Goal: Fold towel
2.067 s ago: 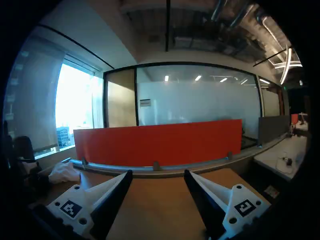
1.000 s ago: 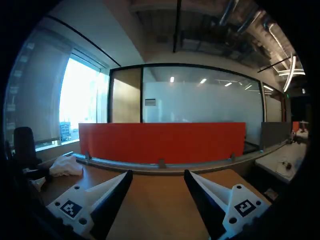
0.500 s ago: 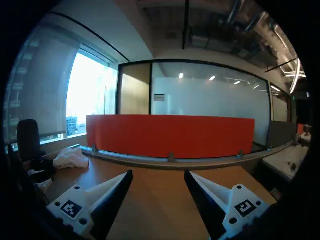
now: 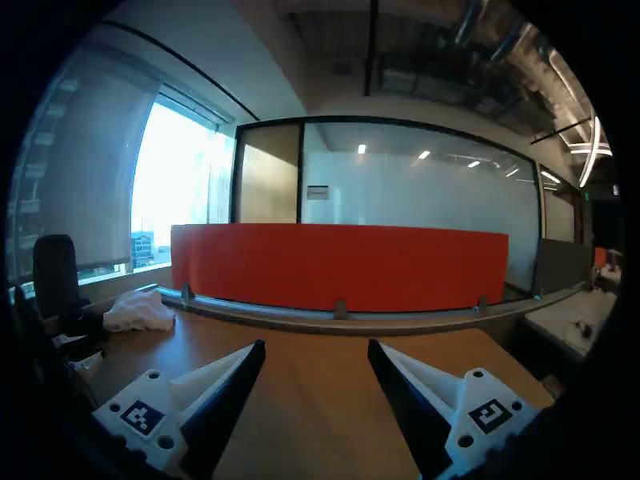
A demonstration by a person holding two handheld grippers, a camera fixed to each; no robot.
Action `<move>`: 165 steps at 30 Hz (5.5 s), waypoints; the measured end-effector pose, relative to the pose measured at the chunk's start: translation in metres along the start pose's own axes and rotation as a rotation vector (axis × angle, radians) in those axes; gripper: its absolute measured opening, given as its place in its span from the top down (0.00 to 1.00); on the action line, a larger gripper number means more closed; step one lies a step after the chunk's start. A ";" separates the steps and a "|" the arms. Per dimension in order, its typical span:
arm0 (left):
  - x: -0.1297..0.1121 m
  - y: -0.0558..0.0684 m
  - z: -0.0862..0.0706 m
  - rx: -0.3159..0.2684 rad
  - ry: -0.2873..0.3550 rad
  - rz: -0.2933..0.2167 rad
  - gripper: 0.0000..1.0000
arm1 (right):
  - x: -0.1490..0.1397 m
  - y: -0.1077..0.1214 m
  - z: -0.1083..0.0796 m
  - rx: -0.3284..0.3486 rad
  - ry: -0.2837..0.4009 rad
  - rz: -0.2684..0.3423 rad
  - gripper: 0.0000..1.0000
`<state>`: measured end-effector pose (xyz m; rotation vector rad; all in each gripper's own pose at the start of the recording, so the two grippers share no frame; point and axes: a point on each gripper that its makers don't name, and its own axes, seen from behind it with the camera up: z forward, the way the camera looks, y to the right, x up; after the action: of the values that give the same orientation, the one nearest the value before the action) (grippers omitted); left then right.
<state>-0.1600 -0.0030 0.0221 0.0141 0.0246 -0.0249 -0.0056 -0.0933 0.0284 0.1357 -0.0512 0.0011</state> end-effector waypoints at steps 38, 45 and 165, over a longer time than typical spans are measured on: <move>-0.007 0.000 0.001 0.006 -0.002 -0.001 0.07 | 0.000 0.045 -0.010 -0.066 0.064 0.011 0.01; -0.008 0.001 0.001 0.007 -0.002 0.000 0.07 | -0.017 0.065 -0.018 -0.110 0.083 0.028 0.01; -0.009 0.003 0.001 0.007 -0.001 0.000 0.07 | -0.140 0.086 -0.022 -0.139 0.067 0.030 0.01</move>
<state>-0.1691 0.0006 0.0236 0.0208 0.0235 -0.0254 -0.1447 -0.0045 0.0114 -0.0039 0.0141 0.0315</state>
